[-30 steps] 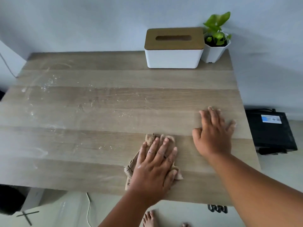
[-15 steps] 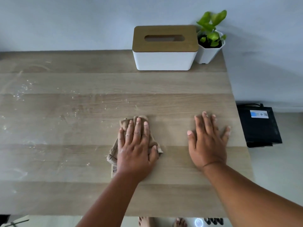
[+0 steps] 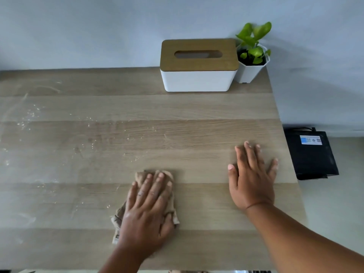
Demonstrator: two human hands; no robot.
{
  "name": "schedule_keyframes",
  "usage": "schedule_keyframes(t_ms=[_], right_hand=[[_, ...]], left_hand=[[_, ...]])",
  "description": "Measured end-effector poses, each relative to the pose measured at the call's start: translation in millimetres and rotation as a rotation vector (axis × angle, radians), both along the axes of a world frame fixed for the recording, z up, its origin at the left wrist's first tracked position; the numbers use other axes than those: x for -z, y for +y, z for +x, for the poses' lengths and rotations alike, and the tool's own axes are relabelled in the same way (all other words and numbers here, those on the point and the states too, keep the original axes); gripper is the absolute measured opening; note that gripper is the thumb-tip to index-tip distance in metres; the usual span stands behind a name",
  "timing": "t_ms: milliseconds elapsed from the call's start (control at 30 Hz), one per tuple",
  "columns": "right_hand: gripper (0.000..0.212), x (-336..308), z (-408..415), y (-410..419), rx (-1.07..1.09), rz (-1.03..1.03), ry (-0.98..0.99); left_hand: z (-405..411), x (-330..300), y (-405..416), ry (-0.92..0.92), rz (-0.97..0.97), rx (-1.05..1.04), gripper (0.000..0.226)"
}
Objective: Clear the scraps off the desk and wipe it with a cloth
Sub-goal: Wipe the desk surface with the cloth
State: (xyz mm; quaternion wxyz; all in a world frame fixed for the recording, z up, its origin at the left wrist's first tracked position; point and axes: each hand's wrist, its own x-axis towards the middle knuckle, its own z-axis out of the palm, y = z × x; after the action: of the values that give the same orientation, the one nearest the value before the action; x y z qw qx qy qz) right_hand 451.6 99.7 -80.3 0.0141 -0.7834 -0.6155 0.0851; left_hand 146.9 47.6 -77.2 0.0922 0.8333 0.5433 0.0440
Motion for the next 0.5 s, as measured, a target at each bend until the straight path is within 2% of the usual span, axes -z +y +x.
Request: schedule_keyframes(t_ms=[133,200,267,367,433,500], right_hand=[[0.064,0.1,0.2,1.0,-0.001,0.003,-0.005],[0.063,0.8,1.5,0.5,-0.003,0.001,-0.012],[0.063,2.3,2.2,-0.2,-0.006,0.001,-0.023],[0.064,3.2,2.5,-0.4,-0.004,0.003,-0.019],[0.064,2.9,2.1,-0.2,-0.004,0.009,-0.020],[0.064,2.9,1.6,-0.1,-0.007,0.007,-0.022]], left_hand=[[27.6,-2.0,61.0,0.099,-0.057,-0.339,0.092],[56.4,-6.3,90.2,0.114,-0.106,-0.410,0.092],[81.9,-8.3,102.3,0.108,-0.096,-0.326,0.089],[100.5,-6.3,85.1,0.028,-0.028,-0.076,0.082],[95.2,-4.2,60.0,-0.036,0.001,0.095,0.079],[75.4,0.3,38.6,-0.045,0.014,0.172,0.082]])
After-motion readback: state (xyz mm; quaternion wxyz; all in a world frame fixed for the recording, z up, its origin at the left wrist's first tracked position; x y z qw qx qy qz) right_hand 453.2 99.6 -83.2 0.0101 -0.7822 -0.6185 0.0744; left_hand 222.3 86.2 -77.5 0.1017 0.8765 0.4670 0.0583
